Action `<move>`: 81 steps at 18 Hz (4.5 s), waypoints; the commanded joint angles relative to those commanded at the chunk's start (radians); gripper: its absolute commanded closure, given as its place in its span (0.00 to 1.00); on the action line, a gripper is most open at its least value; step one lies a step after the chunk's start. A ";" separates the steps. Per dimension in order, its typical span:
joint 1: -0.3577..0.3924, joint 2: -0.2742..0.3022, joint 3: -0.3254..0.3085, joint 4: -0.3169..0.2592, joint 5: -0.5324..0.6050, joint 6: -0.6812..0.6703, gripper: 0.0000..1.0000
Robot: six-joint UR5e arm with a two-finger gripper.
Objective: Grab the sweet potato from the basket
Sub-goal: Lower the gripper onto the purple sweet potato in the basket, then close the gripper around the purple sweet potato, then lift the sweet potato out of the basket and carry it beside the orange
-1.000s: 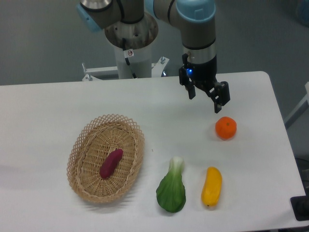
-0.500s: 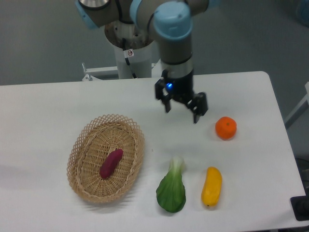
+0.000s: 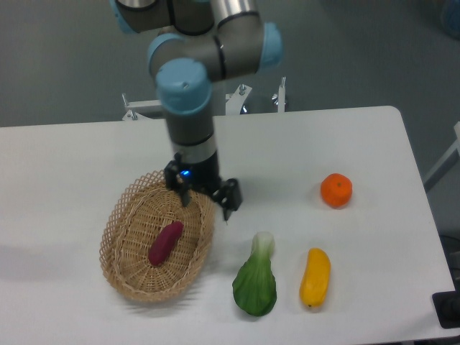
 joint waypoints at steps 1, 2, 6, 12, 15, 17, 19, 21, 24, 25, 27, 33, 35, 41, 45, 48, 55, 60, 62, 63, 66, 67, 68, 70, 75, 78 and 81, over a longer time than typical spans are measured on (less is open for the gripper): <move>-0.006 -0.020 0.000 0.000 0.000 -0.003 0.00; -0.018 -0.038 -0.002 0.000 0.002 -0.003 0.00; -0.048 -0.078 -0.008 0.000 0.000 0.005 0.00; -0.064 -0.120 -0.015 0.002 0.002 -0.002 0.00; -0.069 -0.134 -0.014 0.002 0.002 -0.003 0.00; -0.071 -0.150 -0.009 0.002 0.005 -0.003 0.00; -0.071 -0.151 -0.006 0.002 0.003 -0.003 0.00; -0.071 -0.155 -0.003 0.003 0.005 -0.002 0.00; -0.071 -0.157 -0.002 0.026 0.017 0.000 0.21; -0.071 -0.157 -0.002 0.029 0.017 0.001 0.35; -0.071 -0.155 0.000 0.031 0.018 0.005 0.58; -0.071 -0.152 0.008 0.029 0.029 0.009 0.79; -0.071 -0.149 0.009 0.031 0.029 0.011 0.82; -0.065 -0.111 0.032 0.029 0.028 0.034 0.82; -0.049 -0.074 0.069 0.021 0.025 0.044 0.82; -0.017 -0.049 0.109 0.015 0.017 0.055 0.82; 0.122 0.021 0.147 0.003 -0.069 0.138 0.82; 0.276 0.086 0.146 -0.107 -0.138 0.314 0.82; 0.323 0.101 0.146 -0.138 -0.143 0.366 0.82; 0.346 0.109 0.146 -0.153 -0.147 0.397 0.82; 0.417 0.130 0.144 -0.215 -0.153 0.510 0.82; 0.441 0.133 0.143 -0.233 -0.153 0.549 0.82; 0.461 0.136 0.143 -0.250 -0.153 0.579 0.82; 0.492 0.139 0.143 -0.265 -0.153 0.624 0.82; 0.514 0.139 0.143 -0.270 -0.149 0.655 0.82; 0.515 0.139 0.143 -0.268 -0.147 0.653 0.82; 0.515 0.139 0.143 -0.270 -0.146 0.653 0.82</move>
